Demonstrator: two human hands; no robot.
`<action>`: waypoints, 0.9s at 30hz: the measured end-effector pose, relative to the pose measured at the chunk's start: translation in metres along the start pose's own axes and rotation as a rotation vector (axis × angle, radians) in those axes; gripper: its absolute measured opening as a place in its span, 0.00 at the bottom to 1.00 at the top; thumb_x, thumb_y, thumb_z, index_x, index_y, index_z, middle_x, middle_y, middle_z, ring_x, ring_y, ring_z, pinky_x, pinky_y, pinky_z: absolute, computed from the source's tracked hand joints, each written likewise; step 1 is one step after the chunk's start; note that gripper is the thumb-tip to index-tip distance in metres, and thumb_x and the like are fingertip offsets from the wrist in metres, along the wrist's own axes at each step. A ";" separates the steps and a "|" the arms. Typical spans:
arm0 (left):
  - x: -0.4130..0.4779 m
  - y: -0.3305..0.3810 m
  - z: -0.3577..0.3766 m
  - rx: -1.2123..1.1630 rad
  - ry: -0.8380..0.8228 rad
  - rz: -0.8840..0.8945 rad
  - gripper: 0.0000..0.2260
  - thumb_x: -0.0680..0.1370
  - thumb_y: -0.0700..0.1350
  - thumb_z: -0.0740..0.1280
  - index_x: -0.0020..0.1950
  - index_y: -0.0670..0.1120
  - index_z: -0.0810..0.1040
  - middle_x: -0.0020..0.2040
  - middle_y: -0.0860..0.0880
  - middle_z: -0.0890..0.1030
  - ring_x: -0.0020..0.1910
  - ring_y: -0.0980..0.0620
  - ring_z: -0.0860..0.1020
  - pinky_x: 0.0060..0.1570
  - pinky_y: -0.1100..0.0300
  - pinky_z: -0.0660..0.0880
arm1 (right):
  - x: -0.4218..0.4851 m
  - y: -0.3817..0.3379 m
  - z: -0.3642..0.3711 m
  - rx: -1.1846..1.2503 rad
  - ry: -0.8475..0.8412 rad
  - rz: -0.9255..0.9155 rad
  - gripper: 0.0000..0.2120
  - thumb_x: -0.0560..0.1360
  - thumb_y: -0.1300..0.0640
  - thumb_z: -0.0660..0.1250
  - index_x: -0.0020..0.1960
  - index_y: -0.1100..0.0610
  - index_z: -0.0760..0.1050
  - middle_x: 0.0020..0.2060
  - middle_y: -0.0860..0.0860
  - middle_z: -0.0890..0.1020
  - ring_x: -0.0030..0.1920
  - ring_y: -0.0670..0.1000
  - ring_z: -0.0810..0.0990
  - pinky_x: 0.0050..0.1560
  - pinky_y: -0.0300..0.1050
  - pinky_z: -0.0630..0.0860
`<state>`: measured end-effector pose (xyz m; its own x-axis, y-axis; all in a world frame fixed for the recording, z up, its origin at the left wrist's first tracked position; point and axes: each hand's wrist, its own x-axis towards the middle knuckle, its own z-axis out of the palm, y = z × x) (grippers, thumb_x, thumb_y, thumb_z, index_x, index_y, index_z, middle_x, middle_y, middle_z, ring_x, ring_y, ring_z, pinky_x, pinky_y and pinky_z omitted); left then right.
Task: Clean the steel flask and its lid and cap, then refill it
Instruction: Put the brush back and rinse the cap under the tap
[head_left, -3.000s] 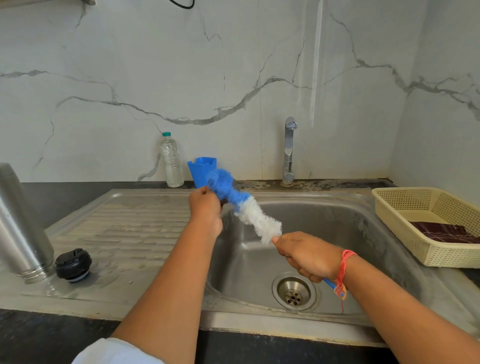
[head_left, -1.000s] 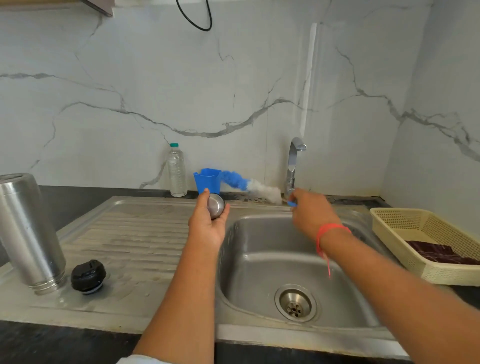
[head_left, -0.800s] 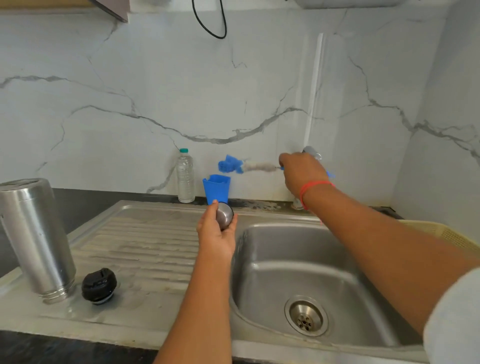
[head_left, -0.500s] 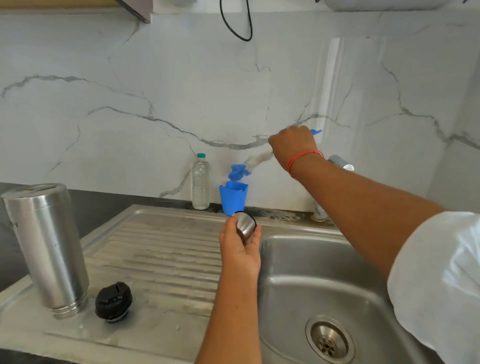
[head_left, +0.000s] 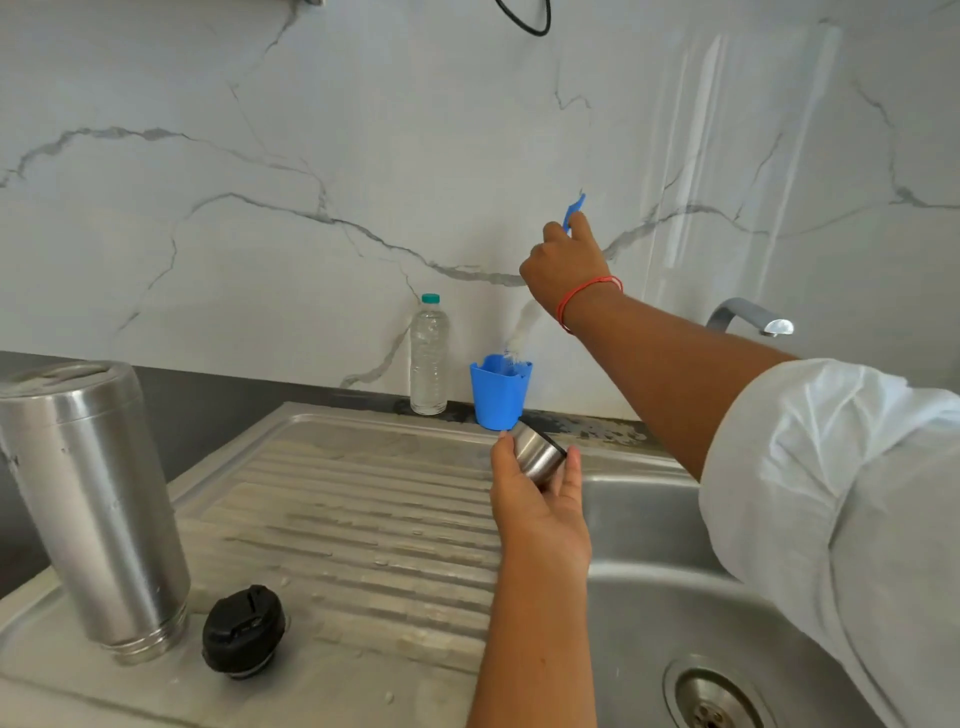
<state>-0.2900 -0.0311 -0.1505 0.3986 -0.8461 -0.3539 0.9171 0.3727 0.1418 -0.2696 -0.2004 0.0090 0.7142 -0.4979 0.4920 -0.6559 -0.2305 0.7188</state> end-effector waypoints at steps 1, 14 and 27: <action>0.000 0.000 0.000 0.007 0.002 0.001 0.16 0.78 0.47 0.74 0.63 0.41 0.79 0.59 0.40 0.81 0.56 0.45 0.82 0.53 0.48 0.82 | 0.003 -0.004 0.005 -0.007 0.001 -0.007 0.10 0.76 0.65 0.64 0.40 0.53 0.74 0.29 0.46 0.66 0.47 0.54 0.67 0.61 0.53 0.67; 0.001 0.001 0.002 0.018 0.039 -0.016 0.16 0.79 0.48 0.73 0.62 0.40 0.78 0.58 0.39 0.78 0.55 0.44 0.80 0.45 0.52 0.82 | 0.013 -0.025 0.059 0.303 -0.024 -0.005 0.13 0.80 0.69 0.59 0.63 0.61 0.72 0.60 0.60 0.73 0.49 0.60 0.79 0.40 0.50 0.70; 0.002 0.002 0.003 0.006 0.045 -0.016 0.20 0.78 0.47 0.74 0.66 0.41 0.75 0.62 0.37 0.76 0.58 0.41 0.80 0.46 0.50 0.82 | -0.014 -0.001 0.068 0.405 -0.091 -0.100 0.32 0.78 0.71 0.61 0.79 0.54 0.59 0.82 0.56 0.47 0.63 0.62 0.75 0.51 0.55 0.80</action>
<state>-0.2874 -0.0329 -0.1483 0.3834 -0.8337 -0.3975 0.9233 0.3571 0.1416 -0.2949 -0.2500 -0.0320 0.7663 -0.5242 0.3714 -0.6408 -0.5821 0.5005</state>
